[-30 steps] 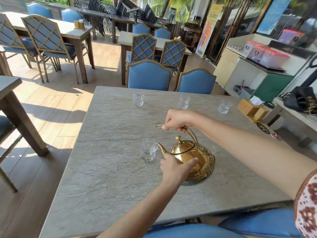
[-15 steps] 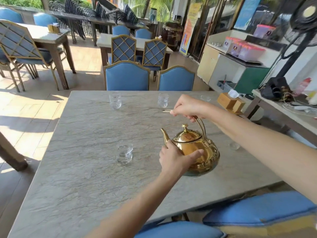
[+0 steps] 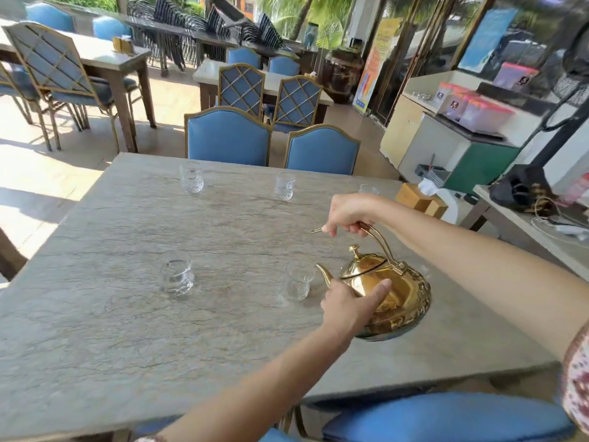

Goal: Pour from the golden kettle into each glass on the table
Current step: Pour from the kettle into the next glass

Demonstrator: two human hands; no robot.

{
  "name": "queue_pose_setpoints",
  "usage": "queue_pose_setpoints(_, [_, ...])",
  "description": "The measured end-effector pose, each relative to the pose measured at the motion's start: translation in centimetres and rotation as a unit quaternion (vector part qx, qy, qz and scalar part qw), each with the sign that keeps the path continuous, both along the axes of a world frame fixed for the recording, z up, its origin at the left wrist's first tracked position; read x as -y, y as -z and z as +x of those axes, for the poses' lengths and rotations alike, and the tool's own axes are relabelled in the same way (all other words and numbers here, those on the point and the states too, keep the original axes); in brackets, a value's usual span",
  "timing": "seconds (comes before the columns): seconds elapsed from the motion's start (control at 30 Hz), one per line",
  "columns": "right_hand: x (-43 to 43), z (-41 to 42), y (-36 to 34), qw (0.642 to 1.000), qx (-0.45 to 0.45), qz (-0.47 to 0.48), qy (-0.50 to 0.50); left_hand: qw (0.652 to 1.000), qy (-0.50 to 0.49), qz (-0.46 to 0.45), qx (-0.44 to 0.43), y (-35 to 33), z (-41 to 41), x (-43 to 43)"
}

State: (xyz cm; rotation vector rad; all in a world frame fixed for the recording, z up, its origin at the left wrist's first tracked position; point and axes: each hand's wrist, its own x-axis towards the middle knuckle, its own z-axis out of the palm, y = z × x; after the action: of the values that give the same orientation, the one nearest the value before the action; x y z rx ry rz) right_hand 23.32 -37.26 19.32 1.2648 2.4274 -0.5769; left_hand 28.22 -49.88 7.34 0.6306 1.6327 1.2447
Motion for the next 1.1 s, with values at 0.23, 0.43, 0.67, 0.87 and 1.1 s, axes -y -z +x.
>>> queue_pose_setpoints(0.23, [-1.6, -2.1, 0.7, 0.995, 0.078, 0.007, -0.057, 0.998, -0.038, -0.010, 0.056, -0.9, 0.3, -1.6])
queue_pose_setpoints(0.43, [-2.5, -3.4, 1.5, 0.992, 0.103, -0.014, -0.068, 0.996, -0.058, -0.021, 0.070, -0.4, -0.2, -2.4])
queue_pose_setpoints(0.67, [-2.5, -4.5, 1.6, 0.990, 0.124, -0.012, -0.071, 0.994, -0.078, -0.024, 0.066, -0.2, -0.2, -2.6])
queue_pose_setpoints(0.87, [-2.5, -5.3, 1.9, 0.986, 0.152, -0.020, -0.065, 0.992, -0.087, -0.014, 0.088, -0.8, 0.5, -2.7])
queue_pose_setpoints(1.1, [-2.1, -6.3, 2.2, 0.980, 0.187, -0.029, -0.061, 0.988, -0.094, 0.006, 0.126, -1.3, 0.6, -2.3])
